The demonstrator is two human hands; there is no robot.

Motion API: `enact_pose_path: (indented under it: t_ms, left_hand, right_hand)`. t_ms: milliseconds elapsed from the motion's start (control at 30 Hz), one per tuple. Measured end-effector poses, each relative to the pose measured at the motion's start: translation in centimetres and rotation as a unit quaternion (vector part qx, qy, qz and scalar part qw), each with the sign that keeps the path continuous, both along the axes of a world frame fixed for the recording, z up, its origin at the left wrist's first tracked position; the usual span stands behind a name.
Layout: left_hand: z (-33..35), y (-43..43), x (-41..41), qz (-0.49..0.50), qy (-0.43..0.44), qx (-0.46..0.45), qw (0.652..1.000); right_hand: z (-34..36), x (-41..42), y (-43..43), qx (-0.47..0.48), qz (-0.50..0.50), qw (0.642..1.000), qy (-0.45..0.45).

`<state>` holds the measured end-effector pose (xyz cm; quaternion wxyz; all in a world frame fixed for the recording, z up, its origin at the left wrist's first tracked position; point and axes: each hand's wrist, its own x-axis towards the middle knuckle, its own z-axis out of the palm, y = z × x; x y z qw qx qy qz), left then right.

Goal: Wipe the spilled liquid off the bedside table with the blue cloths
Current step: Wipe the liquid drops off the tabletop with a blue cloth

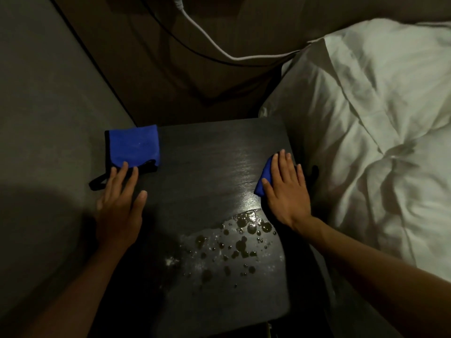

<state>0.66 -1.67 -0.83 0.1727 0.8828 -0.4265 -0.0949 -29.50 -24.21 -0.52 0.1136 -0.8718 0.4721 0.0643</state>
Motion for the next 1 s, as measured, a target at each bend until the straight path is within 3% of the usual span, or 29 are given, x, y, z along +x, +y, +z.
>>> enact_pose_path:
  t_ms: [467, 600, 767, 833, 900, 1000]
  left_hand:
    - [0.6, -0.3, -0.4, 0.009, 0.001, 0.019, 1.0]
    - [0.8, -0.4, -0.5, 0.01, -0.003, 0.025, 1.0]
    - [0.7, -0.4, -0.4, 0.005, -0.001, 0.019, 1.0]
    - [0.8, -0.3, -0.4, 0.005, 0.002, 0.018, 1.0]
    - [0.8, -0.2, -0.4, 0.005, 0.004, 0.017, 1.0]
    - [0.9, -0.2, -0.4, 0.004, 0.001, 0.018, 1.0]
  right_hand:
    - [0.0, -1.6, 6.6, -0.01, -0.13, 0.991, -0.01]
    - [0.3, 0.0, 8.1, 0.007, -0.228, 0.973, -0.031]
    - [2.9, 2.4, 6.8, 0.144, -0.332, 0.931, -0.051]
    - [4.1, 1.0, 5.8, 0.136, -0.259, 0.956, -0.037]
    - [4.5, -1.2, 5.1, 0.049, -0.109, 0.993, -0.008]
    - [3.4, -4.2, 3.4, -0.004, 0.092, 0.995, 0.024]
